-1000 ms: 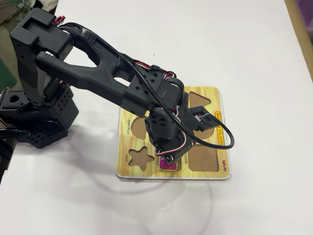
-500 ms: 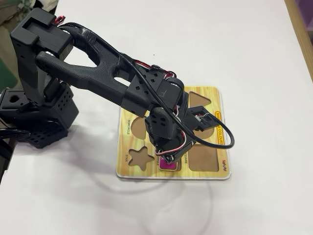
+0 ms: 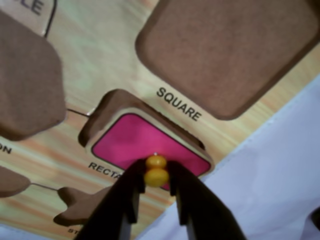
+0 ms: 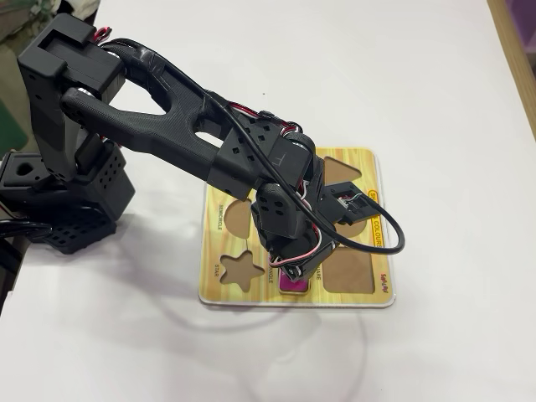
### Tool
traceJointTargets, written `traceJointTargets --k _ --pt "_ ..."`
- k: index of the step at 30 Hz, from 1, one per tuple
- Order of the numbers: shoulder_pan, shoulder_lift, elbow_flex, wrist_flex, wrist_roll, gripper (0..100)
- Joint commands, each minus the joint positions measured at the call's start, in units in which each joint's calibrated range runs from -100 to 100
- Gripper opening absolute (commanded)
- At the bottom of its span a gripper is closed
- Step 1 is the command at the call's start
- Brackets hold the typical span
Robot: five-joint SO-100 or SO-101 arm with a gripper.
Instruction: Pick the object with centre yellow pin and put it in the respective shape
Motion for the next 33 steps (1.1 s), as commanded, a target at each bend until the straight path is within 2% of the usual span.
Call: traceJointTargets --k 1,33 --pt "-0.59 -0.46 -0.45 -0.63 0.21 1" --pt "-1.86 -0.38 0.99 -0.71 -0.26 1"
